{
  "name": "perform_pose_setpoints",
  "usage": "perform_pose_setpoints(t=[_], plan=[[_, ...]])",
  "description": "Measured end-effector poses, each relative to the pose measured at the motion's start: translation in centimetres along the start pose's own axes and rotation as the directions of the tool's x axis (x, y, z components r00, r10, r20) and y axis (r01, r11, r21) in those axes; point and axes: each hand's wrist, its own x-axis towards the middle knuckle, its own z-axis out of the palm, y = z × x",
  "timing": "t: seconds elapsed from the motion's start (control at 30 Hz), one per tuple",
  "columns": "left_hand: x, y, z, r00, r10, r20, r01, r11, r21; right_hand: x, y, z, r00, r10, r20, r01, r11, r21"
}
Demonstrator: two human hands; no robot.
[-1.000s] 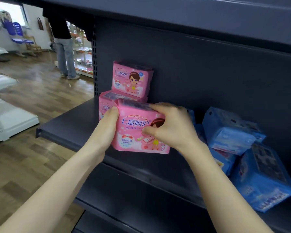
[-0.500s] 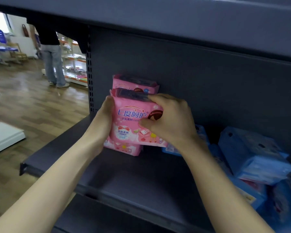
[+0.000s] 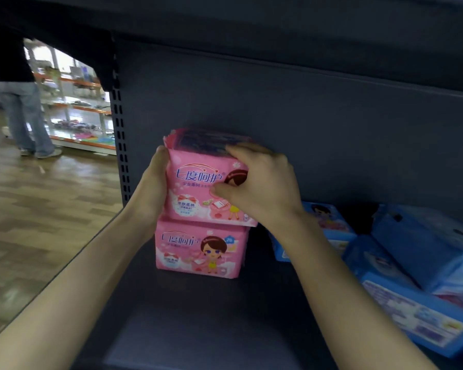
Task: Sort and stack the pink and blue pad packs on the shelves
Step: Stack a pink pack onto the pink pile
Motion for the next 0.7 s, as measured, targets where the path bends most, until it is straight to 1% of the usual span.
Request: perform_pose_setpoints(t=[0.27, 0.43, 0.57, 0.7], plan=[[1.5, -1.2, -1.7, 0.999, -0.022, 0.036, 0.025, 0.997, -0.077, 0.8, -1.2, 1.2, 0.998, 0.022, 0.052, -0.015, 0.991, -0.135], [1.8, -2.0, -2.2, 0.999, -0.010, 0.036, 0.013, 0.996, -0.089, 0.6, -1.8, 2.1, 0.999, -0.007, 0.038, 0.015, 0.982, -0.191], [1.7, -2.2, -2.1, 1.000, 0.004, 0.007, -0.004, 1.000, -0.031, 0.5, -1.7, 2.3, 0.999, -0.026, 0.018, 0.029, 0.982, -0.189], [1.5, -2.6, -1.7, 0.999, -0.031, 0.019, 0.033, 0.996, -0.085, 0.4, -1.5, 2.1, 0.999, -0.036, 0.020, 0.039, 0.984, -0.174]])
